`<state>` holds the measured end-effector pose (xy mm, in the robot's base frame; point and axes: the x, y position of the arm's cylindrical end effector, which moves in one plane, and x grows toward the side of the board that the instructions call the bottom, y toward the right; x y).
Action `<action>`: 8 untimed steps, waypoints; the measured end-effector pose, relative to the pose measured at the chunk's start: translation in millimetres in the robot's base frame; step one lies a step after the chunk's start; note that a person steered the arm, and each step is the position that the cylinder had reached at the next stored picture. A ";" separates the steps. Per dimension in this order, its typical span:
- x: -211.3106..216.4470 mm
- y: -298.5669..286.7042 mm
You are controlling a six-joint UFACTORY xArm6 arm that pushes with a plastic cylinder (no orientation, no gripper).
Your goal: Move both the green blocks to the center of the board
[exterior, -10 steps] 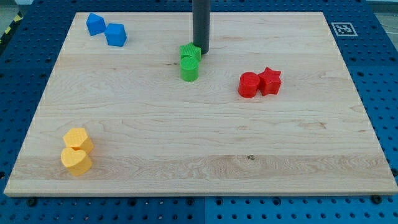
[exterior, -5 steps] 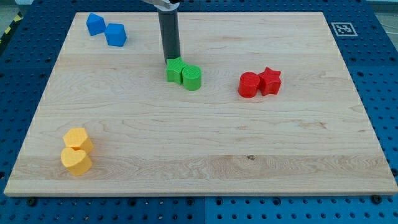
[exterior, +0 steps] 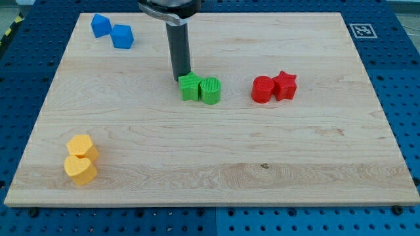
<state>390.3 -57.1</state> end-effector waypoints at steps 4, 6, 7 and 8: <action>24.2 16.8; 35.2 17.1; 35.2 17.1; 41.1 20.8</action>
